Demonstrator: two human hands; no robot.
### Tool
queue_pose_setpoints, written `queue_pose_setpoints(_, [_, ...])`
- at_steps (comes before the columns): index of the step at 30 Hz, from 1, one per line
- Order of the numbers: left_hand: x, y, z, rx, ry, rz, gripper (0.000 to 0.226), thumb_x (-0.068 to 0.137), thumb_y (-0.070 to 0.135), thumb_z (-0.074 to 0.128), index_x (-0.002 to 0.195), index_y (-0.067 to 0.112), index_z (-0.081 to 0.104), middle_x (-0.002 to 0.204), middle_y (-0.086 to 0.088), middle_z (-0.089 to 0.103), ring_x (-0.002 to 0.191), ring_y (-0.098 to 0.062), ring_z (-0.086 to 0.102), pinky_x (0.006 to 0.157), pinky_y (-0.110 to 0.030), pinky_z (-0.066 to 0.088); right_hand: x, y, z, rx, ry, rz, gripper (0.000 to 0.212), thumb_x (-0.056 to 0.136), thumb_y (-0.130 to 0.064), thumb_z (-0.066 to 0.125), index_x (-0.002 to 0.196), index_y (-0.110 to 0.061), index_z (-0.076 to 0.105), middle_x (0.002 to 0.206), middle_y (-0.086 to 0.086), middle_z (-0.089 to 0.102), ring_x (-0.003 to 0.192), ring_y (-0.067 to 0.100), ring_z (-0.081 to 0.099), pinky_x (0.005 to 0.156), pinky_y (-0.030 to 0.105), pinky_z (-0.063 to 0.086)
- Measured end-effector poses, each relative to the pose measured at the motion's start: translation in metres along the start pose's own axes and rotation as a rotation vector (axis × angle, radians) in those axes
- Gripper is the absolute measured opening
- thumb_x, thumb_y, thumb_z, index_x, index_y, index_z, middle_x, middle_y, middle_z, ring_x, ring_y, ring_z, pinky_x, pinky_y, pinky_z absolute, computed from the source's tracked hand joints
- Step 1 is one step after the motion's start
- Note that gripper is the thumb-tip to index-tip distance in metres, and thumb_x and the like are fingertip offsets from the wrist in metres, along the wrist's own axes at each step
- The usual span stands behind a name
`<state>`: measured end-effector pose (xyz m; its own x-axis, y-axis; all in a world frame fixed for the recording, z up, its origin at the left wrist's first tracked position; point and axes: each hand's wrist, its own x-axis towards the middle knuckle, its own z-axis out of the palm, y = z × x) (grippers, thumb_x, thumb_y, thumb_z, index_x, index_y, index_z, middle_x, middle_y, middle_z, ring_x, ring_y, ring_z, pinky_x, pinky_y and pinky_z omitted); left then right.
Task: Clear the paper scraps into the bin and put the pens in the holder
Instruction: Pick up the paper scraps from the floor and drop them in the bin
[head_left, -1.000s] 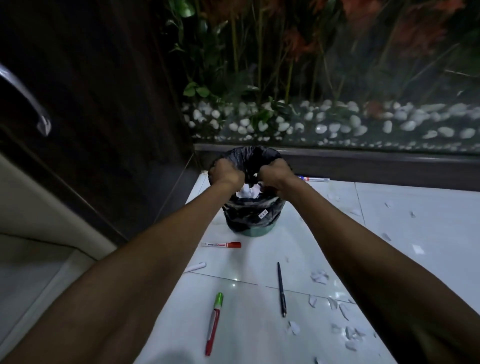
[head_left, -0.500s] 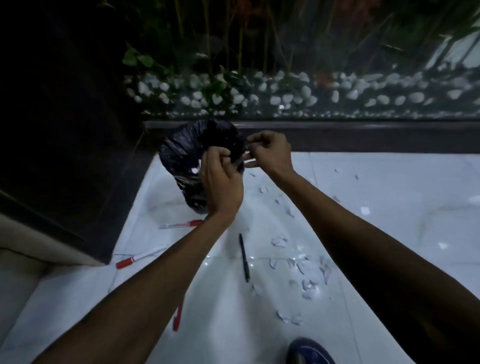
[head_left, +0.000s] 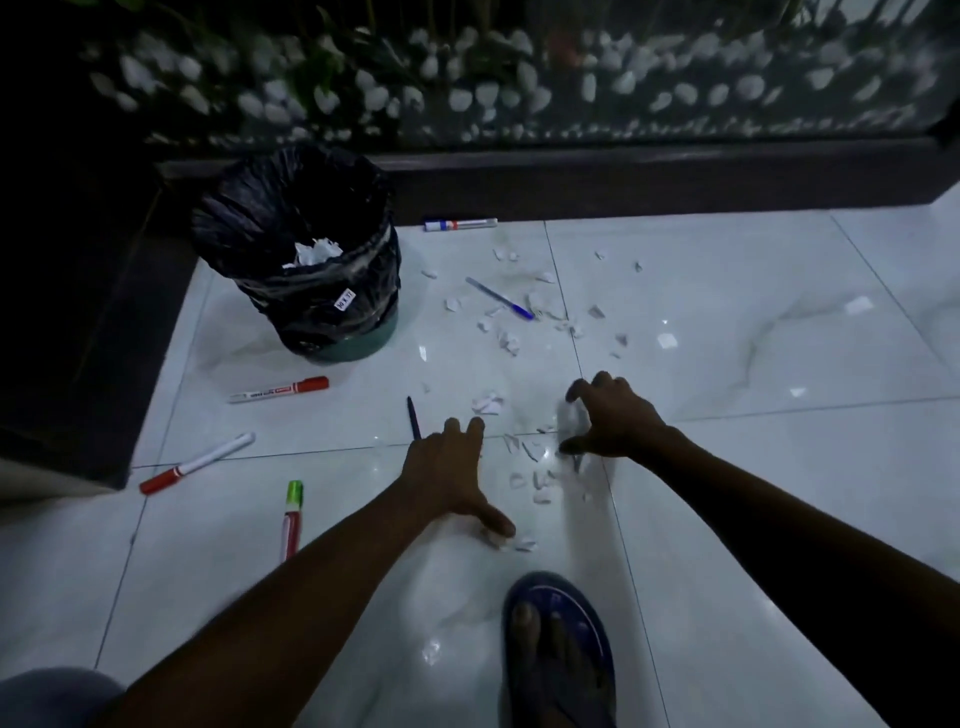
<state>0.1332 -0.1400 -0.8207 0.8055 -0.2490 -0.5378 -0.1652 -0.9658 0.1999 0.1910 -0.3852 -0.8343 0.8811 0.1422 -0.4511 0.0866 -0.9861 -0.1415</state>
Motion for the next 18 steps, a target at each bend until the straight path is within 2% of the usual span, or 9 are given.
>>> queue_pose_setpoints(3, [-0.005,0.01,0.02,0.085,0.012,0.055,0.145,0.022,0.089,0.074,0.137,0.014,0.029,0.122,-0.008,0.047,0.105,-0.027,0.06,0.086,-0.041,0.051,-0.011,0.002,0.013,0.178,-0.066,-0.037,0.095,0.059,-0.052,0.094,0.132,-0.019,0.042,0.126,0.01,0.043,0.11,0.031,0.055,0.089,0.041,0.053])
queue_pose_setpoints(6, [-0.003,0.018,0.033,0.005,0.05,0.036,0.136,0.033,0.068,0.09,0.14,0.012,0.026,0.127,-0.012,0.045,0.108,-0.03,0.059,0.086,-0.041,0.053,-0.023,-0.015,0.022,0.233,-0.149,-0.165,0.114,0.053,-0.049,0.098,0.142,-0.02,0.033,0.131,0.01,0.04,0.108,0.025,0.054,0.089,0.038,0.053])
queue_pose_setpoints(8, [0.003,0.017,0.037,-0.188,0.093,-0.034,0.122,0.042,0.052,0.095,0.138,0.011,0.031,0.124,-0.013,0.048,0.11,-0.032,0.057,0.085,-0.04,0.052,-0.026,-0.027,0.028,0.171,-0.171,-0.254,0.131,0.048,-0.049,0.099,0.15,-0.019,0.023,0.135,0.01,0.037,0.114,0.025,0.05,0.093,0.037,0.053])
queue_pose_setpoints(10, [0.01,0.014,0.04,-0.378,0.177,-0.038,0.089,0.049,0.035,0.094,0.119,0.011,0.044,0.109,-0.011,0.055,0.099,-0.029,0.058,0.068,-0.031,0.045,-0.026,-0.036,0.035,0.117,-0.131,-0.333,0.13,0.049,-0.044,0.1,0.152,-0.017,0.025,0.13,0.01,0.038,0.11,0.026,0.05,0.089,0.038,0.052])
queue_pose_setpoints(12, [0.013,0.008,0.043,-0.456,0.234,-0.029,0.055,0.056,0.02,0.087,0.095,0.015,0.048,0.094,-0.008,0.059,0.085,-0.027,0.059,0.056,-0.029,0.037,-0.024,-0.042,0.043,0.165,-0.077,-0.368,0.109,0.056,-0.037,0.099,0.145,-0.021,0.038,0.122,0.007,0.043,0.1,0.026,0.055,0.083,0.037,0.053])
queue_pose_setpoints(14, [0.015,0.005,0.045,-0.474,0.296,-0.013,0.04,0.063,0.013,0.078,0.086,0.019,0.046,0.087,-0.005,0.06,0.081,-0.028,0.062,0.058,-0.034,0.043,-0.022,-0.046,0.046,0.237,-0.019,-0.379,0.078,0.067,-0.03,0.093,0.133,-0.024,0.052,0.113,0.002,0.046,0.093,0.025,0.058,0.078,0.036,0.051])
queue_pose_setpoints(16, [0.014,0.004,0.044,-0.434,0.389,0.007,0.035,0.07,0.015,0.075,0.089,0.019,0.047,0.089,-0.005,0.059,0.085,-0.029,0.062,0.063,-0.036,0.045,-0.019,-0.051,0.045,0.27,0.024,-0.387,0.046,0.078,-0.024,0.085,0.12,-0.021,0.064,0.105,0.002,0.05,0.09,0.026,0.061,0.074,0.033,0.048])
queue_pose_setpoints(17, [0.014,0.005,0.042,-0.395,0.415,0.001,0.04,0.071,0.021,0.078,0.097,0.018,0.048,0.095,-0.005,0.058,0.089,-0.028,0.061,0.066,-0.035,0.046,-0.017,-0.053,0.043,0.272,0.037,-0.391,0.033,0.082,-0.023,0.081,0.112,-0.018,0.068,0.102,0.005,0.054,0.09,0.028,0.063,0.073,0.032,0.047])
queue_pose_setpoints(18, [0.014,0.005,0.039,-0.34,0.403,-0.024,0.056,0.068,0.032,0.084,0.109,0.018,0.047,0.103,-0.006,0.056,0.092,-0.027,0.061,0.07,-0.035,0.048,-0.016,-0.055,0.042,0.261,0.047,-0.391,0.025,0.083,-0.023,0.079,0.105,-0.015,0.071,0.1,0.007,0.058,0.089,0.03,0.064,0.072,0.032,0.047])
